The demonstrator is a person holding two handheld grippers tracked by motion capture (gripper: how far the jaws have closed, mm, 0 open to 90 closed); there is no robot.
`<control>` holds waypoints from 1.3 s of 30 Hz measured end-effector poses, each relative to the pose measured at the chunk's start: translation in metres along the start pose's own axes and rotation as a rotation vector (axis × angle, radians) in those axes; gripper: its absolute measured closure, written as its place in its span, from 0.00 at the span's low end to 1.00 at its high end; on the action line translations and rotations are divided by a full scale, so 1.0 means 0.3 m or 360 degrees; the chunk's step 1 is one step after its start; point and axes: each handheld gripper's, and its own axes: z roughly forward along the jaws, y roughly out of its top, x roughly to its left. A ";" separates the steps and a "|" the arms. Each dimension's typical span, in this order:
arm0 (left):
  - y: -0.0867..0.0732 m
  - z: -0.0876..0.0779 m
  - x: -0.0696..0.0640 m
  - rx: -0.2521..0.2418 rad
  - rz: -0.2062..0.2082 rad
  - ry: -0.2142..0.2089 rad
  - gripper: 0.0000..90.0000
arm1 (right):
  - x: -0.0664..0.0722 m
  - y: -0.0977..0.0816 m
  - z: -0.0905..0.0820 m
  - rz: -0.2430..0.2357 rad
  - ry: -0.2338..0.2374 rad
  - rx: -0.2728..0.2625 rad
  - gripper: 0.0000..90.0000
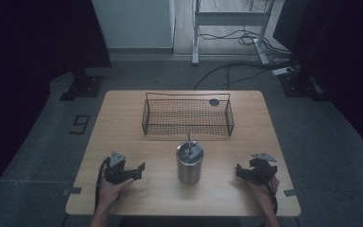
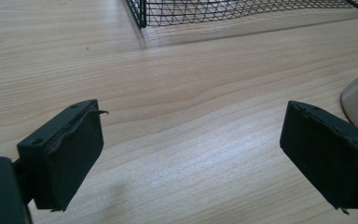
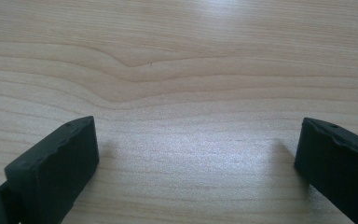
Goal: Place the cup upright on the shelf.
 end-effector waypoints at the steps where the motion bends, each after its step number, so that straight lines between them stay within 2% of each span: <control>1: 0.000 0.002 -0.003 0.0000 0.0000 0.0000 0.07 | 0.000 0.000 -0.001 0.0002 0.0001 0.0001 0.00; 8: 0.006 -0.003 -0.006 -0.0006 0.0020 -0.0014 0.07 | -0.006 -0.004 -0.004 0.0003 -0.0002 -0.0001 0.00; 14: 0.012 -0.033 0.017 -0.0041 -0.0023 -0.0020 0.07 | -0.010 -0.003 -0.003 0.0009 -0.0004 0.0003 0.00; 19: 0.020 -0.049 0.028 -0.0043 -0.0030 -0.0003 0.07 | -0.013 -0.002 -0.001 0.0013 -0.0011 0.0000 0.00; 20: 0.025 -0.059 0.032 -0.0056 -0.0052 -0.0017 0.08 | -0.013 -0.002 -0.001 0.0014 -0.0011 0.0000 0.00; 25: 0.028 -0.075 0.035 -0.0073 -0.0080 0.0002 0.08 | -0.012 -0.002 -0.003 0.0012 -0.0009 -0.0002 0.00; 26: 0.026 -0.078 0.032 -0.0079 -0.0106 0.0018 0.08 | -0.012 -0.004 -0.004 0.0016 -0.0015 -0.0004 0.00; 28: 0.026 -0.077 0.026 -0.0078 -0.0114 0.0022 0.08 | -0.013 -0.005 -0.005 0.0014 -0.0014 -0.0007 0.01; 34: 0.037 -0.076 -0.011 -0.0085 -0.0090 -0.0014 0.08 | -0.016 -0.007 -0.008 0.0016 -0.0008 -0.0008 0.02; 35: 0.041 -0.084 -0.016 -0.0093 -0.0076 -0.0021 0.11 | -0.016 -0.008 -0.009 0.0020 -0.0012 -0.0007 0.01; 39: 0.044 -0.093 -0.011 -0.0106 -0.0098 -0.0024 0.16 | -0.017 -0.008 -0.009 0.0029 -0.0025 -0.0008 0.01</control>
